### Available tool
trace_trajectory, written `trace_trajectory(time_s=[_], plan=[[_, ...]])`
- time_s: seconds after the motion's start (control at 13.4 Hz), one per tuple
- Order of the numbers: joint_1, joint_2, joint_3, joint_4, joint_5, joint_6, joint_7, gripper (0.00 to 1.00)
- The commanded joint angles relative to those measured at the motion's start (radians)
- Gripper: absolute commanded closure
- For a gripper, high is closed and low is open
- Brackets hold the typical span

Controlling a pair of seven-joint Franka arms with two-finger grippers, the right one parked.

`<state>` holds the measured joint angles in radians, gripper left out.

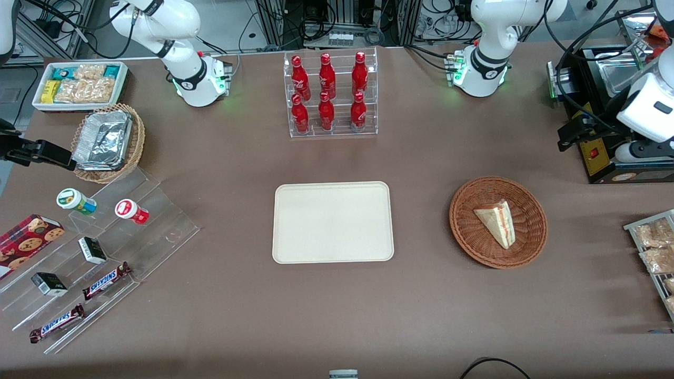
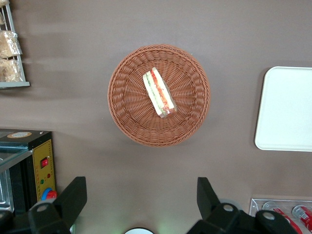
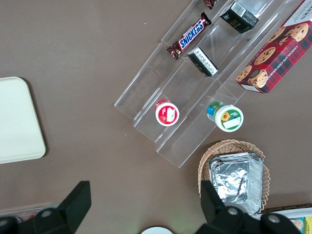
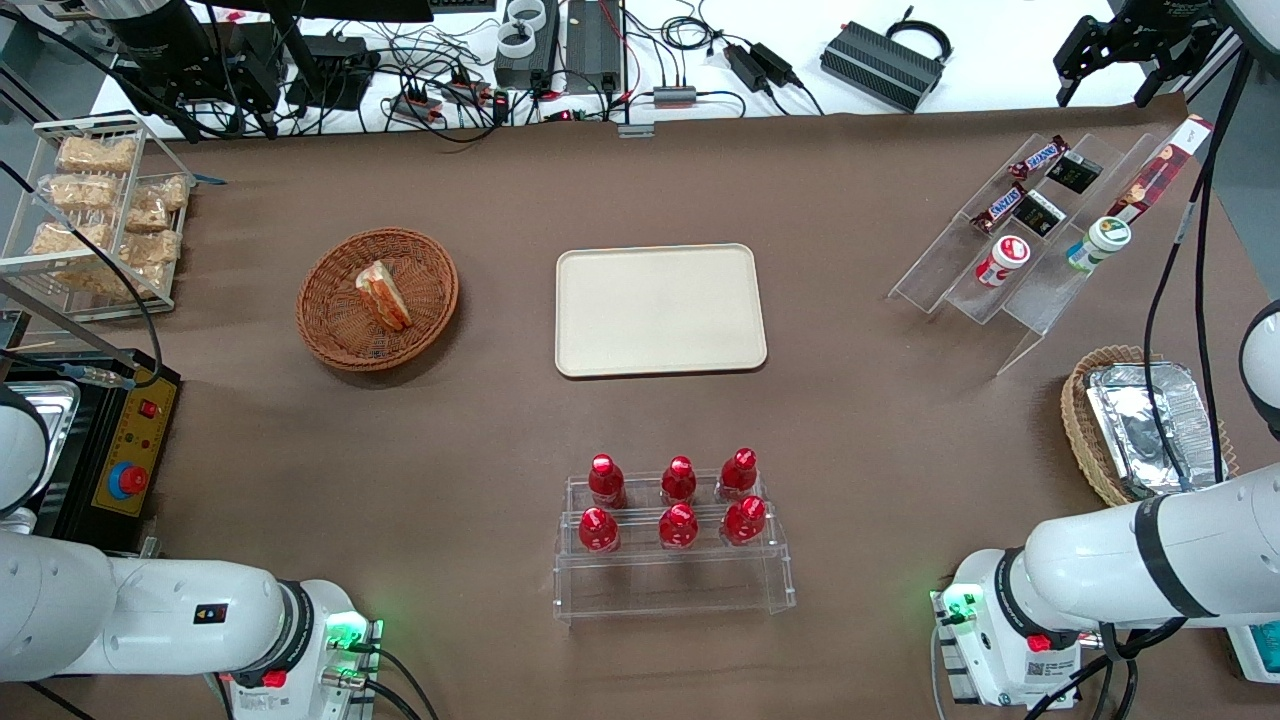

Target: Place sandwich from basket to tray

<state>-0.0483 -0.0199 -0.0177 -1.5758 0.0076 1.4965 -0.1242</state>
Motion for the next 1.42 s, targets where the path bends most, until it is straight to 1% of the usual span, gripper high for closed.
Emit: trace_trajectory(time_s=[0.0,0.15,0.22,0.52,0.75,0.97,1.12,1.34], plan=[[-0.016,0.009,0.013,0.019,-0.012,-0.019,0.003,0.00],[-0.016,0.015,0.013,0.011,-0.011,-0.007,-0.003,0.00],[-0.015,0.020,0.015,-0.015,-0.009,-0.001,0.000,0.00],[-0.015,0.012,0.019,-0.165,0.011,0.138,-0.034,0.00],[-0.021,0.020,0.018,-0.286,0.011,0.313,-0.202,0.00],[-0.035,0.028,0.016,-0.383,0.009,0.447,-0.297,0.00],[-0.035,0.044,0.016,-0.430,0.009,0.513,-0.336,0.00],[-0.036,0.054,0.016,-0.541,0.009,0.658,-0.360,0.00]])
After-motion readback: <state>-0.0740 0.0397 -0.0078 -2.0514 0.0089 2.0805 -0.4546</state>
